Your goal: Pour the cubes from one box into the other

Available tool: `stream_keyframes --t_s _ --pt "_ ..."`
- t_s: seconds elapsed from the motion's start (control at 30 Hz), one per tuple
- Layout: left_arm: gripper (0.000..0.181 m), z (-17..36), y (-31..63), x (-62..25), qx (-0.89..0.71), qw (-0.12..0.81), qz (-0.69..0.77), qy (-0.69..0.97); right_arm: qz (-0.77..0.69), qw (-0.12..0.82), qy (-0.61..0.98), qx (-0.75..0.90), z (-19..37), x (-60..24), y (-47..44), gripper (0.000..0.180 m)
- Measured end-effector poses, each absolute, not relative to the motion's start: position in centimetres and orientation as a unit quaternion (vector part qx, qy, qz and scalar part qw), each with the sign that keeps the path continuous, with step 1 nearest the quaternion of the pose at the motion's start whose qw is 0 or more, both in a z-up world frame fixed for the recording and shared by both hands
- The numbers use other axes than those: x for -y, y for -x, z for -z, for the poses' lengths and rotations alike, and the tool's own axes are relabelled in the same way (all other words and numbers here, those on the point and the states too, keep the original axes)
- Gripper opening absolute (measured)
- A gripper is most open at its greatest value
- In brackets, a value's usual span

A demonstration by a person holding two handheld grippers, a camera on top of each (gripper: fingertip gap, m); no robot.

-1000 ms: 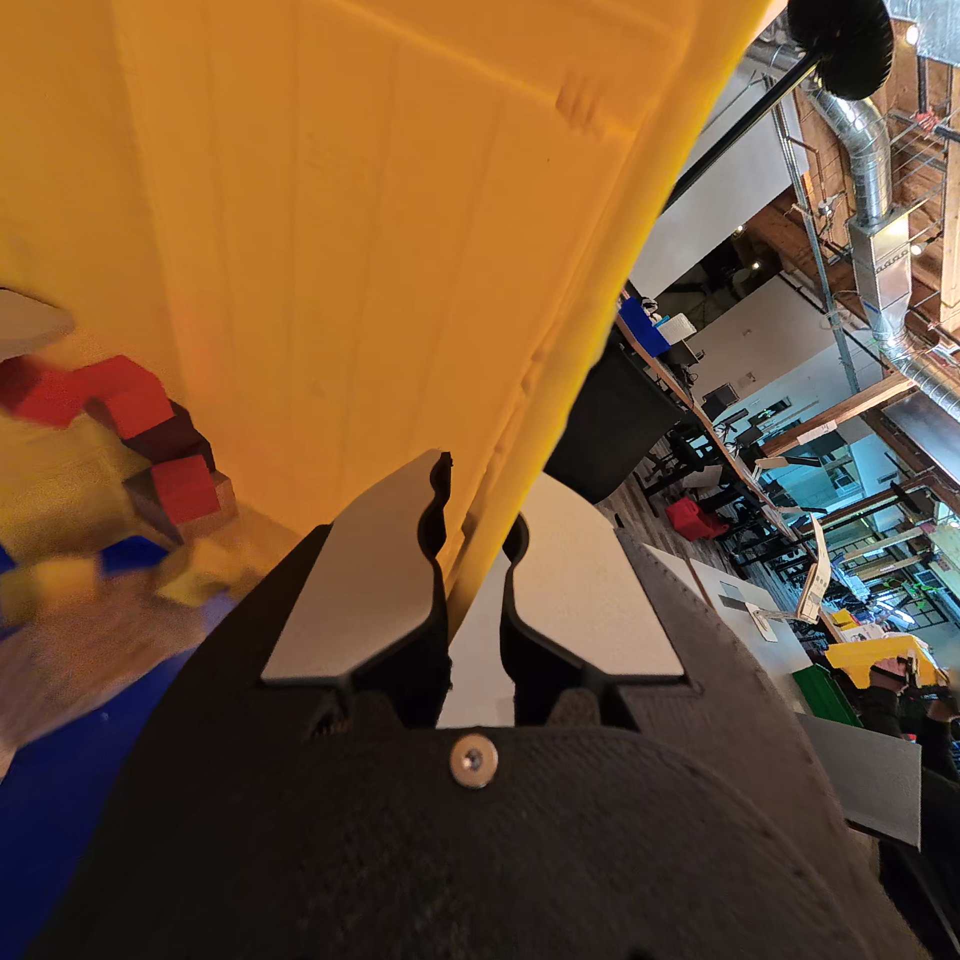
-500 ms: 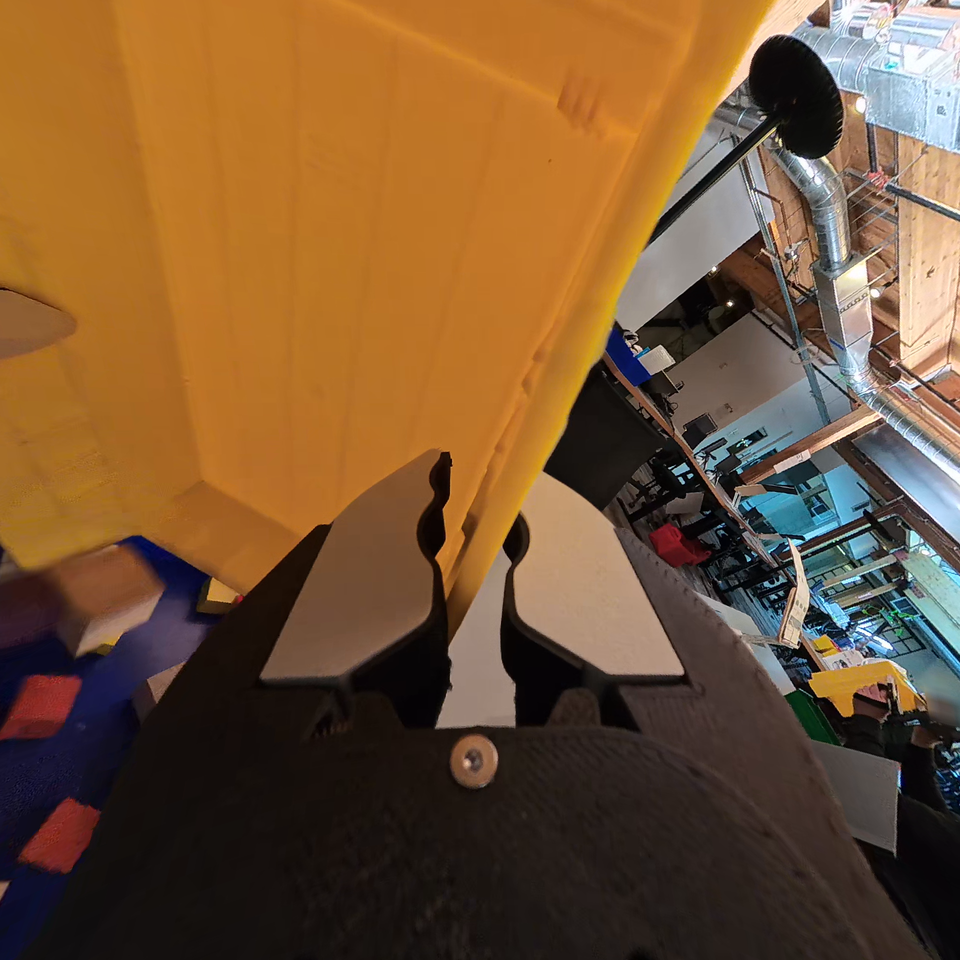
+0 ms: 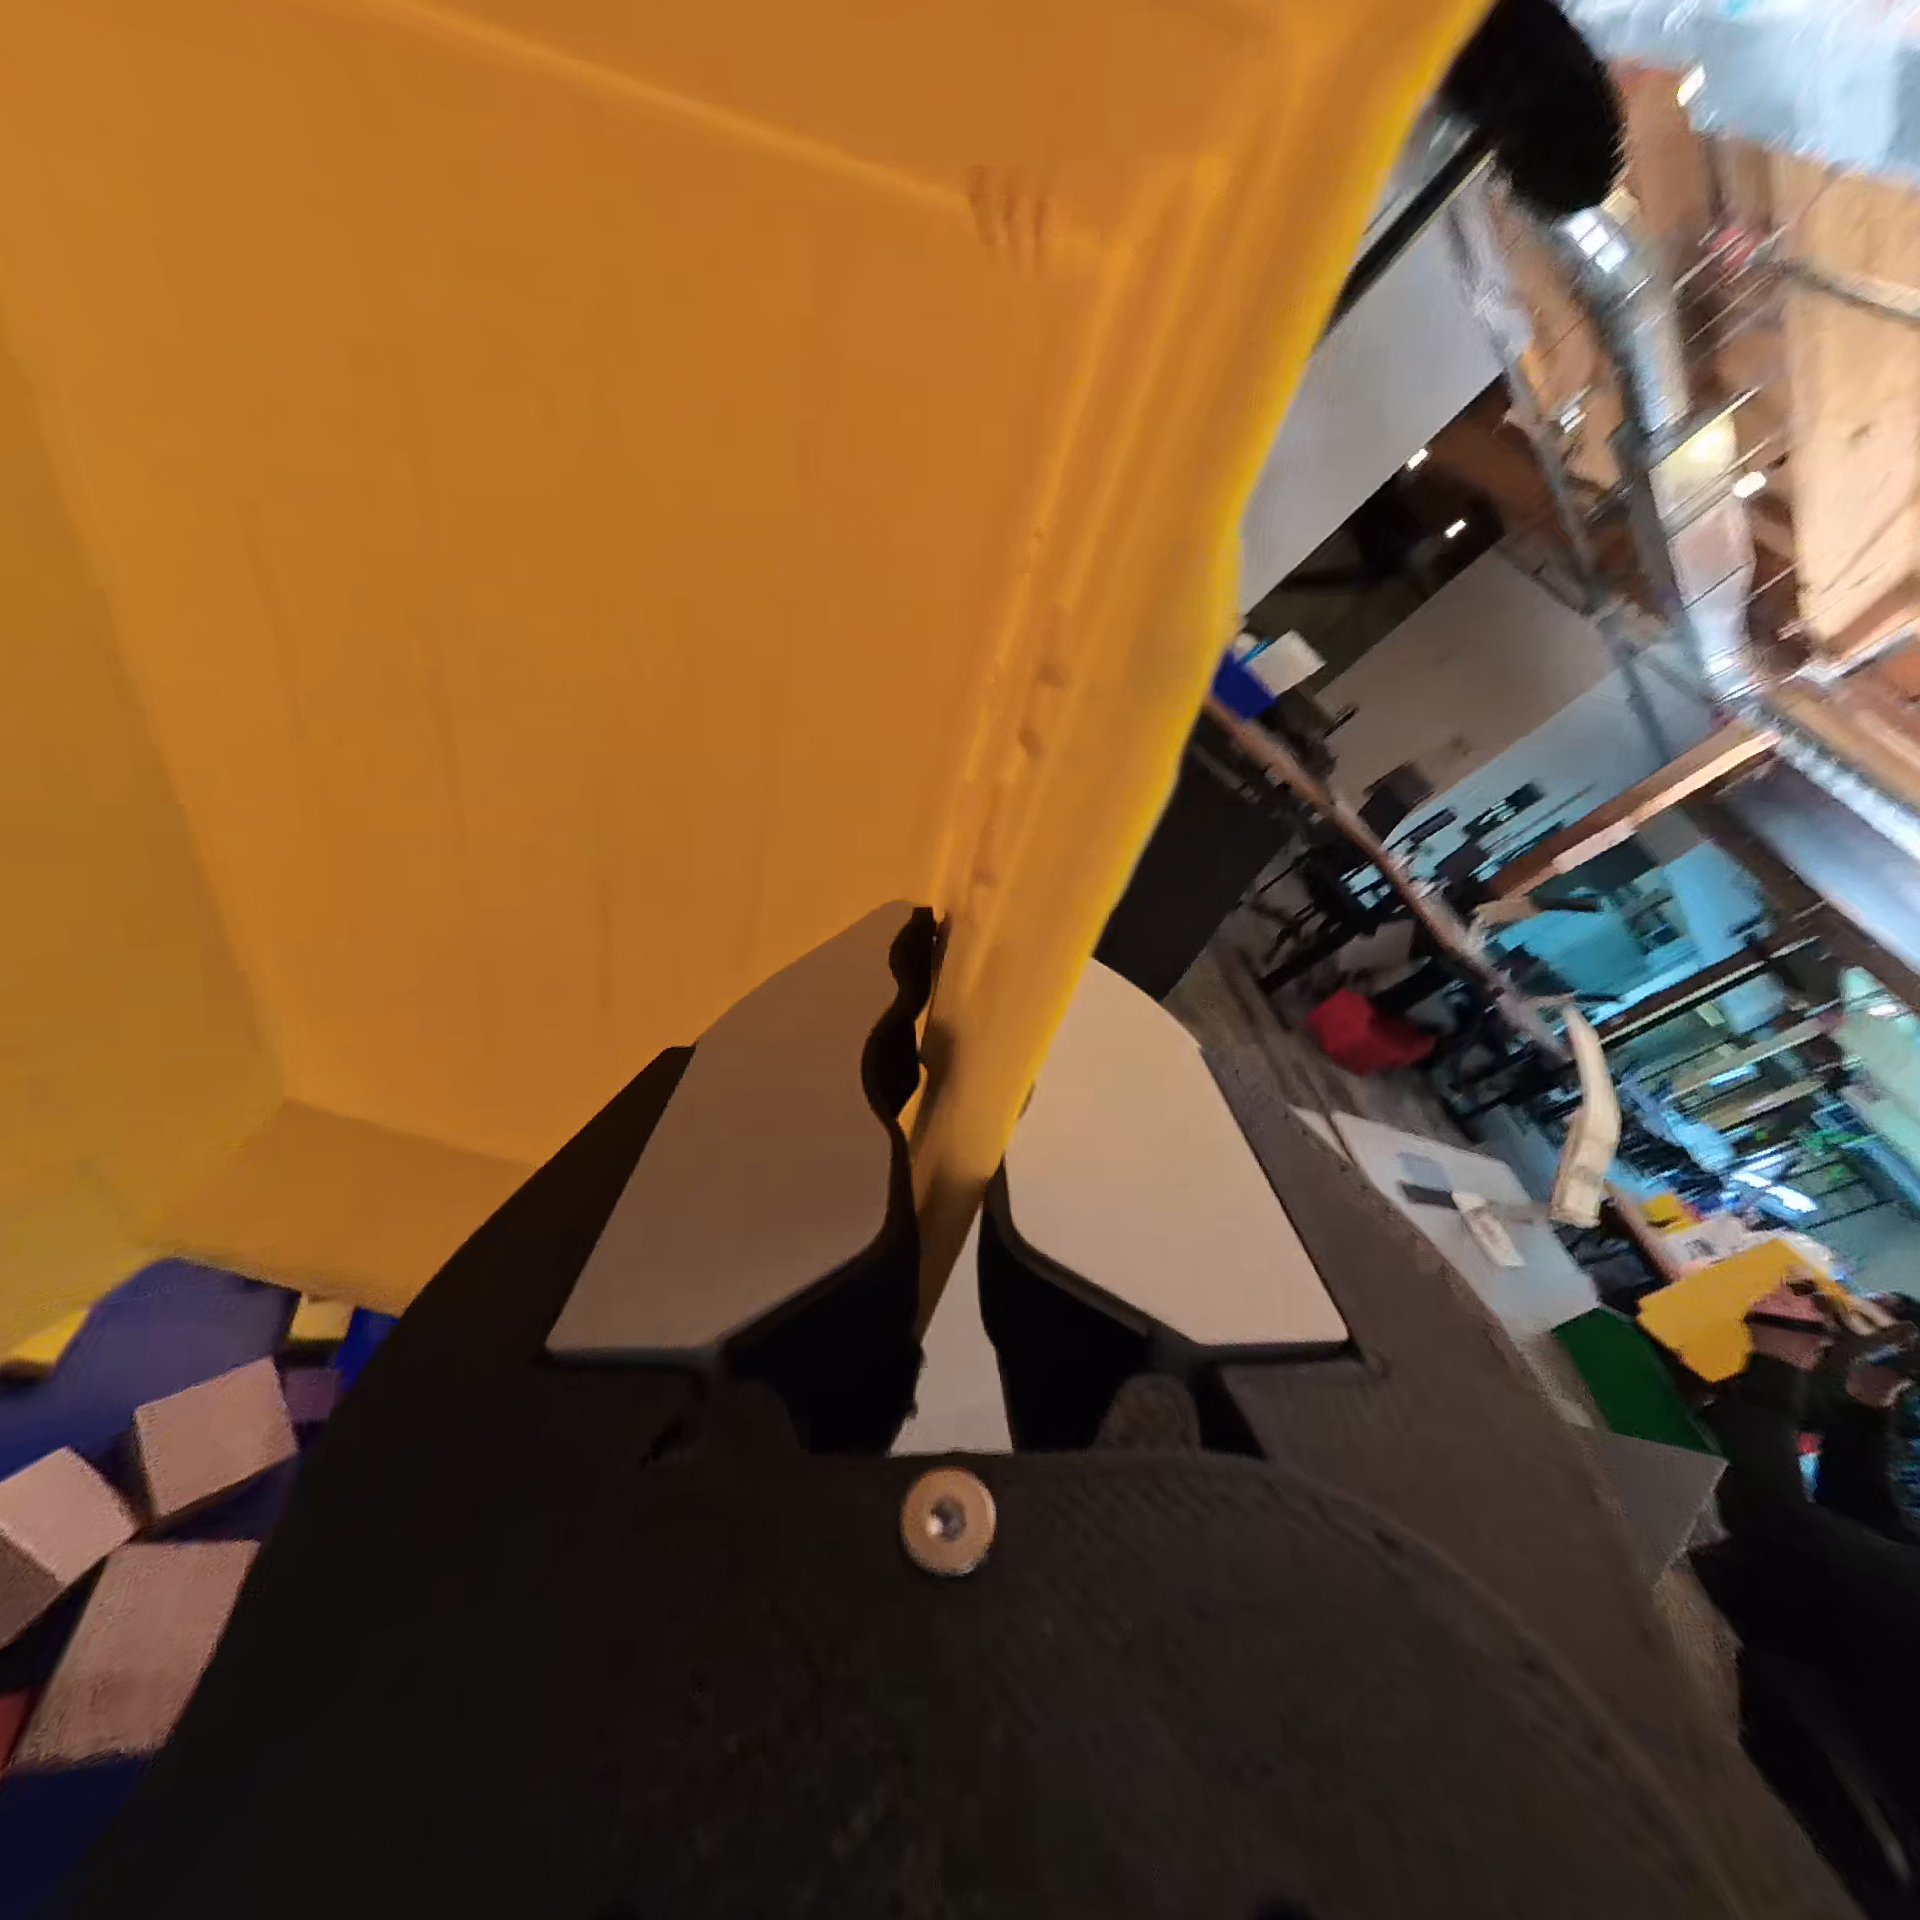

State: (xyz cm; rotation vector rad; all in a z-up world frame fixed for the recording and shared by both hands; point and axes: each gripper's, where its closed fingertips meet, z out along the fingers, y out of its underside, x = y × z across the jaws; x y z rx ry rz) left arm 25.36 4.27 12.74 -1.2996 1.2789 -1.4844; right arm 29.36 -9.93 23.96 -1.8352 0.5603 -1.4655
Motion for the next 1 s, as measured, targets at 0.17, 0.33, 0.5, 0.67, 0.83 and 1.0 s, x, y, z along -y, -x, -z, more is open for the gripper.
stream_keyframes --t_s 0.17,0.33,0.5,0.67,0.83,1.0 --pt "0.050 -12.6 -24.8 1.2 -0.532 0.198 0.639 0.519 0.424 0.302 0.798 -0.304 -24.0 13.2 -34.8 0.006" --pt "0.056 -9.4 -22.0 0.7 -0.604 0.197 0.556 0.536 0.370 0.183 0.817 -0.403 -20.4 21.9 -38.6 0.007" --pt "0.059 0.0 -19.8 -4.8 -0.692 0.154 0.330 0.623 0.310 0.102 0.827 -0.459 -13.6 29.0 -39.7 0.006" --pt "0.058 4.7 -18.3 -7.0 -0.693 0.104 0.256 0.666 0.293 0.079 0.832 -0.466 -9.5 32.0 -40.4 0.006" --pt "0.056 7.8 -17.2 -5.7 -0.682 -0.009 0.205 0.702 0.293 0.061 0.841 -0.451 -7.3 32.6 -40.5 0.006" --pt "0.043 9.8 -16.7 -5.6 -0.662 -0.051 0.101 0.741 0.282 0.060 0.854 -0.433 -5.5 31.5 -40.5 0.006"
